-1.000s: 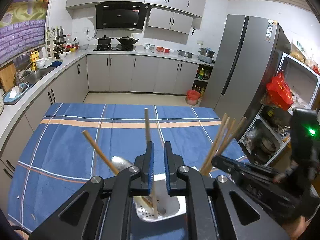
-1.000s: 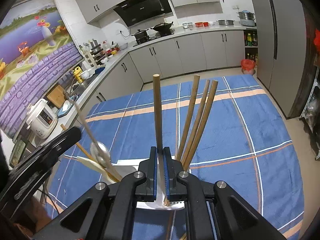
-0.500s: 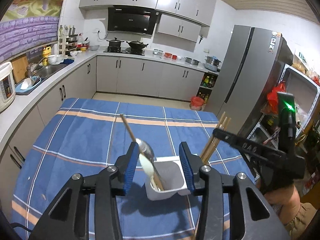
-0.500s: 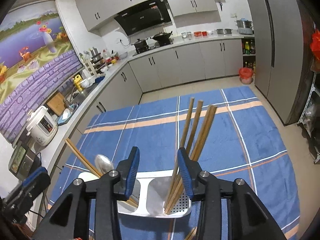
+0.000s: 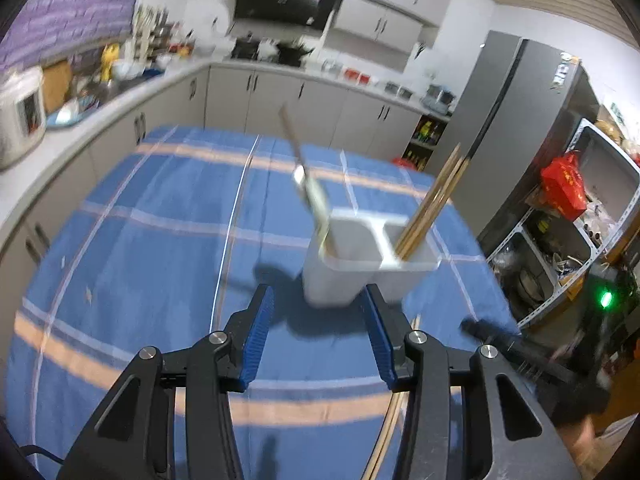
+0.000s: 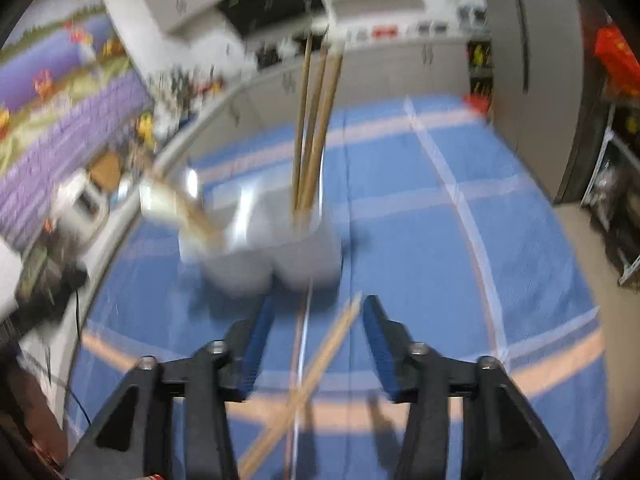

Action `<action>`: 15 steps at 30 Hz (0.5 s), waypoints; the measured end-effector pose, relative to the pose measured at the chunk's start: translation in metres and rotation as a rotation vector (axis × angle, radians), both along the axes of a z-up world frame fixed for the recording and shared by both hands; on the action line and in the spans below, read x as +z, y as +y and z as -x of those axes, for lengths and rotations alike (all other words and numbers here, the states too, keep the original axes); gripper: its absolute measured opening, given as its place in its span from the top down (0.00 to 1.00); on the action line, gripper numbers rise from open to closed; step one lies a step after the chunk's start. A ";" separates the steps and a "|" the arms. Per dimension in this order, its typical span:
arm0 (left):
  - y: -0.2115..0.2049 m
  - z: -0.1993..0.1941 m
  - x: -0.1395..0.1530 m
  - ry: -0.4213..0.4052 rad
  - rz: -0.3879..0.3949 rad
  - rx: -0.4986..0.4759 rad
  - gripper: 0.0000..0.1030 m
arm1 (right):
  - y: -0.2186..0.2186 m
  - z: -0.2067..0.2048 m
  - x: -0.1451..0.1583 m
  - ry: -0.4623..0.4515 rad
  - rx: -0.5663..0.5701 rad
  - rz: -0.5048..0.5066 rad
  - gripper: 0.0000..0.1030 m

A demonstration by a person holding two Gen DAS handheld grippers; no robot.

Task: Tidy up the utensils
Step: 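Move both tools back down to the remaining chopsticks on the cloth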

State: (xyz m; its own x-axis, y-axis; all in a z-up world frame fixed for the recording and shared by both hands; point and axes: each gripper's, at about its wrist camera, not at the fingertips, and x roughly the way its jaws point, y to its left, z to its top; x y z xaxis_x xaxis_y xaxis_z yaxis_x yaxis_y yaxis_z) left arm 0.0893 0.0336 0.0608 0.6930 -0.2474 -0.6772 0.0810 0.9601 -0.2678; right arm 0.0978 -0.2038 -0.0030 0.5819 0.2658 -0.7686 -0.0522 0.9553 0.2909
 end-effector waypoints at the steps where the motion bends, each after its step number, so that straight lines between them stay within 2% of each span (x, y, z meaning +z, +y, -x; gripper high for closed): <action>1: 0.002 0.004 -0.008 0.023 -0.002 0.007 0.57 | 0.006 0.005 -0.014 0.030 0.024 0.003 0.73; 6: 0.009 0.022 -0.037 0.097 -0.020 0.029 0.57 | 0.033 0.014 -0.058 0.111 0.097 0.049 0.77; 9: 0.015 0.031 -0.049 0.126 -0.023 0.048 0.57 | 0.046 0.010 -0.059 0.100 0.101 0.105 0.79; 11: 0.019 0.036 -0.054 0.136 -0.024 0.057 0.57 | 0.052 0.009 -0.058 0.101 0.097 0.146 0.85; 13: 0.023 0.039 -0.057 0.137 -0.023 0.068 0.57 | 0.058 0.006 -0.057 0.102 0.096 0.158 0.87; 15: 0.027 0.041 -0.059 0.139 -0.020 0.079 0.57 | 0.065 0.002 -0.059 0.113 0.109 0.125 0.87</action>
